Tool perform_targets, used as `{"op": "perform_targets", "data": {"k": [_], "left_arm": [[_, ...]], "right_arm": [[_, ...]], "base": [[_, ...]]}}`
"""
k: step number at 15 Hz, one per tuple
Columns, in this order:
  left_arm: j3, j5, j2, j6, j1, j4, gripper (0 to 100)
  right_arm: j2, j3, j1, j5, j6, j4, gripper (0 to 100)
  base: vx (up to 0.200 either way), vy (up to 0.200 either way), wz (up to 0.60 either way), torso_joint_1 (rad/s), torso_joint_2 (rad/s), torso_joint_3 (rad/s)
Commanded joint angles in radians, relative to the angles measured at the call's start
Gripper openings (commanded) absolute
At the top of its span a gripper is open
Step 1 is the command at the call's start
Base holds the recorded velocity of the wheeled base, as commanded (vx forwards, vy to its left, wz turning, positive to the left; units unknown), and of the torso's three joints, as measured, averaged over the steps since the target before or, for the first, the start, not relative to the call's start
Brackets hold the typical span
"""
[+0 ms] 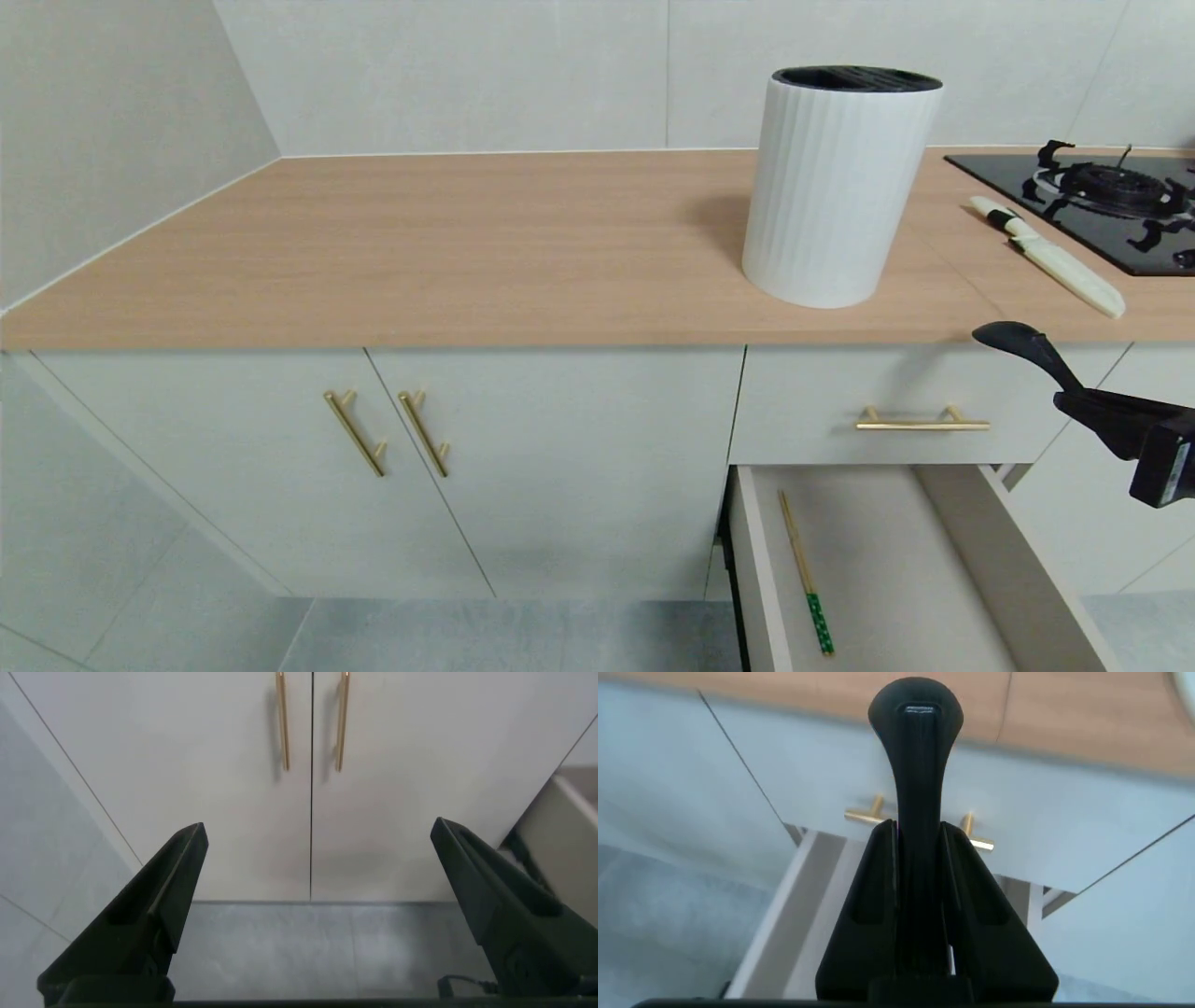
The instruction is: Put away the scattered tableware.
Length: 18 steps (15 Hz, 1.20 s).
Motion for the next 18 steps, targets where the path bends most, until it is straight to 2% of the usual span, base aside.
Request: {"op": "perform_targets", "data": {"k": [1,11,17,18], "left_arm": [[0.0,0.0,0.0,0.0,0.0,0.0,100],[0.0,0.0,0.0,0.0,0.0,0.0,100],[0.0,0.0,0.0,0.0,0.0,0.0,100],[0.0,0.0,0.0,0.0,0.0,0.0,100]], "right_arm": [[-0.018,0.008,0.014,0.0,-0.001,-0.001,0],[-0.015,0.073,0.095,-0.001,-0.101,-0.001,0],[0.014,0.1,0.138,-0.006,-0.107,0.001,0],[0.025,0.099,0.155,-0.046,-0.104,0.01,0]], "base": [[0.0,0.0,0.0,-0.188,0.49,0.295],[0.0,0.0,0.0,-0.141,0.44,0.295],[0.0,0.0,0.0,-0.014,0.05,0.036],[0.0,0.0,0.0,0.0,0.0,0.0]]}}
